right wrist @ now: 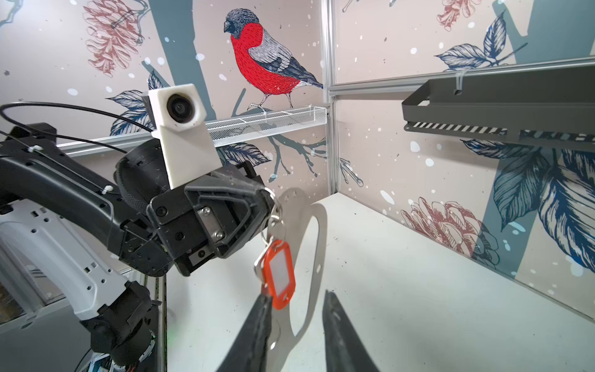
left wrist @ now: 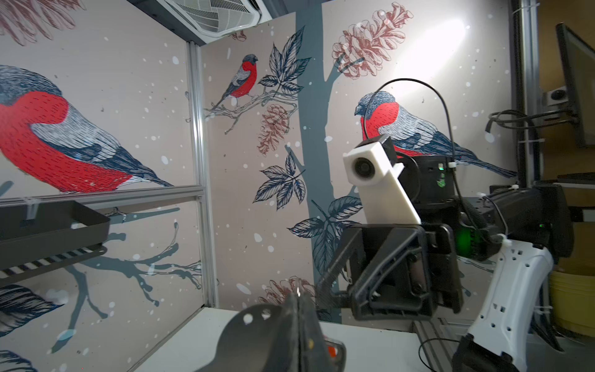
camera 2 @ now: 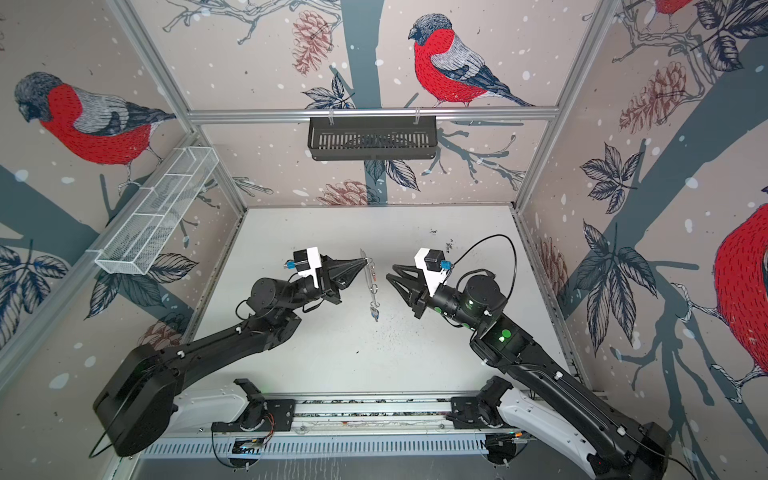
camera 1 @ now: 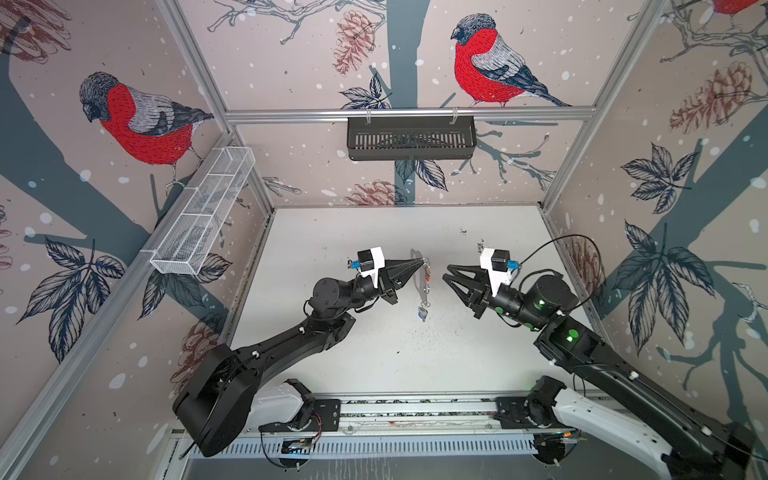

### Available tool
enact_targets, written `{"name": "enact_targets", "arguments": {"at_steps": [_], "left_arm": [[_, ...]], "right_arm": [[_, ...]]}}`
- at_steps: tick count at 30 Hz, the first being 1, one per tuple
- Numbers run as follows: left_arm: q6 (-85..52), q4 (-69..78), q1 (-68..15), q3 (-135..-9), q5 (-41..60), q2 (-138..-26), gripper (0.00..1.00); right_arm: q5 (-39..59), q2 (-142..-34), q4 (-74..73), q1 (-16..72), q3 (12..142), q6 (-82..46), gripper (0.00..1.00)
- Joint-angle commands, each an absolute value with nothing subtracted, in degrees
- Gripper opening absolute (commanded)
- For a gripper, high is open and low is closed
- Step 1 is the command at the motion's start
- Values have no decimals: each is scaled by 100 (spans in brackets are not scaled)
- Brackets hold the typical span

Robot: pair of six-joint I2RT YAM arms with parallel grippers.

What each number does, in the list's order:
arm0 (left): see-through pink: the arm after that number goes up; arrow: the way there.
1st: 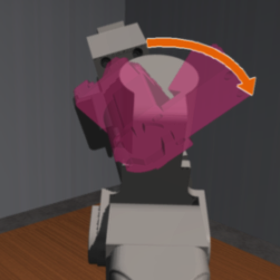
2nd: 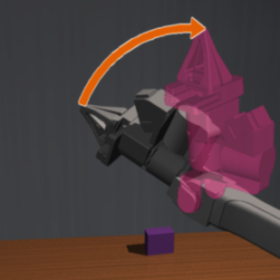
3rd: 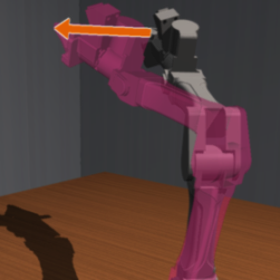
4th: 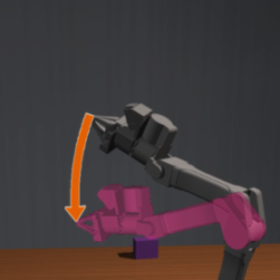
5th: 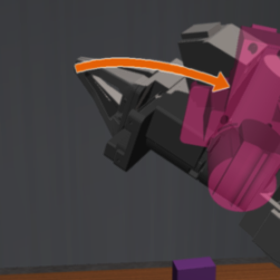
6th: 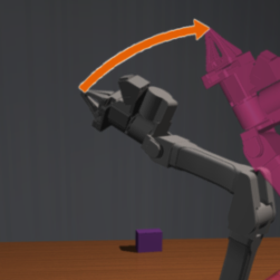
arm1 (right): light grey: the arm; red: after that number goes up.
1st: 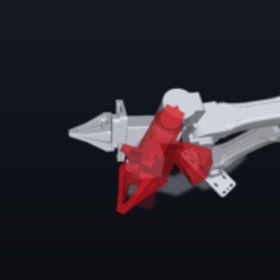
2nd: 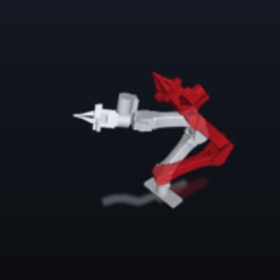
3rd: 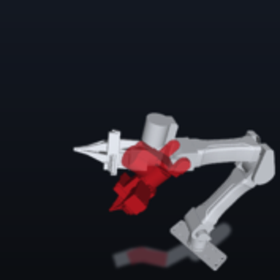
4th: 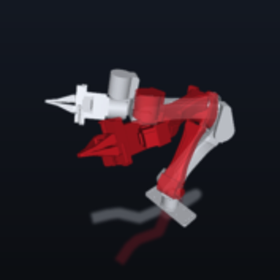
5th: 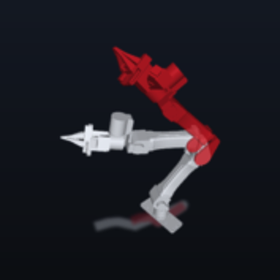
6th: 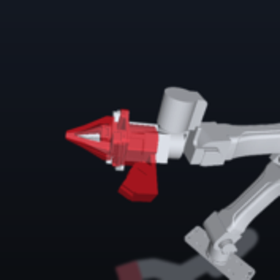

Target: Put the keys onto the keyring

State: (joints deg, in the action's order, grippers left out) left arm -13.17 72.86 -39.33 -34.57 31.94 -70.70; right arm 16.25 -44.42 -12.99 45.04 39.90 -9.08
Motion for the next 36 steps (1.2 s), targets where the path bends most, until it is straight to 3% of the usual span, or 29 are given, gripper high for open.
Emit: {"name": "enact_targets", "arguments": {"at_steps": [1,6,12,22,36], "left_arm": [[-982,7337,-4098,-3393,2115,-6931,0],[-207,6486,-4707,-3548,683,-6717,0],[-2,5947,-4847,-3720,101,-6705,0],[0,5709,-4882,-3788,123,-6777,0],[20,5494,-4961,-3851,352,-6782,0]], "right_arm": [[250,-4523,-1814,4874,3930,-949,30],[-805,-4914,-1956,5516,4062,-618,30],[-1694,-5175,-2064,6030,4208,-60,34],[-2304,-5288,-1924,6460,4384,624,40],[-2481,-5884,-1752,6495,4786,1615,37]]}}
